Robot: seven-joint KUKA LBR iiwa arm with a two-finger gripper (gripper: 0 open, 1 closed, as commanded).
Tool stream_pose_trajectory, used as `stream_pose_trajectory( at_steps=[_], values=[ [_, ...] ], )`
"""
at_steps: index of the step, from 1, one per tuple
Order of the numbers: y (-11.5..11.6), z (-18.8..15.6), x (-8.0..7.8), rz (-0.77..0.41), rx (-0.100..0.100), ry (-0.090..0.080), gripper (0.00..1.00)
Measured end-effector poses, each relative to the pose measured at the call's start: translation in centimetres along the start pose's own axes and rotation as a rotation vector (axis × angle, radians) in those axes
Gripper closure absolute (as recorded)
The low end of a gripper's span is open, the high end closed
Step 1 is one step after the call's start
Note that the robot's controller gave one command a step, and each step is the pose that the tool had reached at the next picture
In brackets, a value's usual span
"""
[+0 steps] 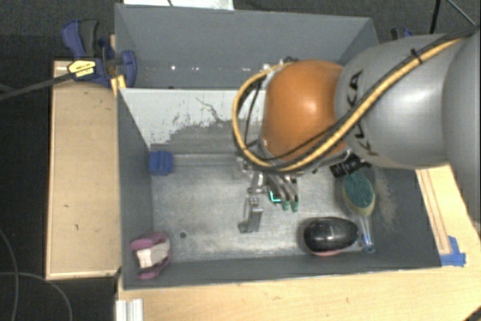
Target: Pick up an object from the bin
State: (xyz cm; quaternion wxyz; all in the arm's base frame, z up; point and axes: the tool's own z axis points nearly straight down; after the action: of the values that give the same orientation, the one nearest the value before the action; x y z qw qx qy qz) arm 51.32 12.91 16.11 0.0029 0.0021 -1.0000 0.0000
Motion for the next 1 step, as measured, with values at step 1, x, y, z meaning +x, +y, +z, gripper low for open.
stream_pose_trajectory(
  at_steps=[1],
  values=[
    [7.71,6.70,-0.71,-0.045,-0.003,-0.003,0.00]
  ],
)
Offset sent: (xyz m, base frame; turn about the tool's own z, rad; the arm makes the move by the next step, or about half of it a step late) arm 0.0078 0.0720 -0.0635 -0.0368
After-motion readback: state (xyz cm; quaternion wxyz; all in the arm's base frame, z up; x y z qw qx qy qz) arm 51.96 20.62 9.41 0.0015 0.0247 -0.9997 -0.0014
